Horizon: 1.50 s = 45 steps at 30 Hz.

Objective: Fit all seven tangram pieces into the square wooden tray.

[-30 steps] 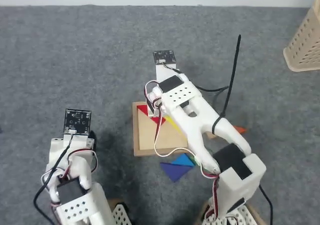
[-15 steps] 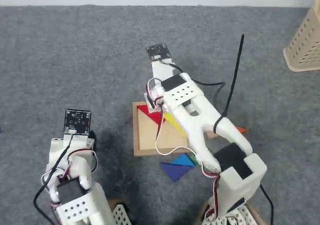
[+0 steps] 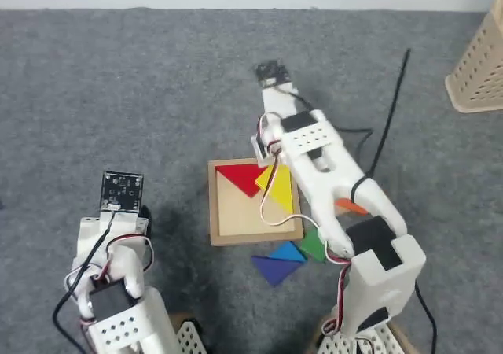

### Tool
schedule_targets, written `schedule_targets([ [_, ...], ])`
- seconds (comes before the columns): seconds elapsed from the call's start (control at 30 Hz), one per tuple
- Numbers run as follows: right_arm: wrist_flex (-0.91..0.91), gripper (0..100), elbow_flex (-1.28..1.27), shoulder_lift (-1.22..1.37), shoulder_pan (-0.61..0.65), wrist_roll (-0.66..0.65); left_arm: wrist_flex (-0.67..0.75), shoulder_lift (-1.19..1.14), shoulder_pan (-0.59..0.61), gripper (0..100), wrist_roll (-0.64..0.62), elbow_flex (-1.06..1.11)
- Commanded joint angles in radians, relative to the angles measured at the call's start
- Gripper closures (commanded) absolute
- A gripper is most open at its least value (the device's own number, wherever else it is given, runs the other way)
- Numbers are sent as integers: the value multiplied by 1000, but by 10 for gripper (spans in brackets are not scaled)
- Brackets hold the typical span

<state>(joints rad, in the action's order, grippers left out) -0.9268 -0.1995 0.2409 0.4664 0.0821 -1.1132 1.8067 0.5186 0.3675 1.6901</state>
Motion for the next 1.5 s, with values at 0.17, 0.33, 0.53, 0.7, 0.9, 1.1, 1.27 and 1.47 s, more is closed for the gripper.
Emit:
schedule_targets([
  [0.17, 2, 993, -110, -85, 10, -46, -8, 9, -5, 782, 8, -5],
  [0.33, 1, 993, -173, -159, 12, -43, -8, 9, -5, 782, 8, -5],
  [0.53, -5, 993, -242, -386, -7, -41, -8, 9, -5, 782, 8, -5],
  [0.7, -5, 993, -390, -579, -36, -43, -8, 9, -5, 782, 8, -5],
  [0.9, 1, 993, -569, -766, -56, -48, -8, 9, -5, 782, 8, -5],
  [1.1, -5, 993, -672, -862, -145, -49, -8, 9, -5, 782, 8, -5],
  [1.27, 2, 993, -779, -906, -232, -161, -8, 9, -5, 781, 5, -5],
  [1.47, 4, 993, -875, -990, -344, -183, -8, 9, -5, 781, 5, -5],
])
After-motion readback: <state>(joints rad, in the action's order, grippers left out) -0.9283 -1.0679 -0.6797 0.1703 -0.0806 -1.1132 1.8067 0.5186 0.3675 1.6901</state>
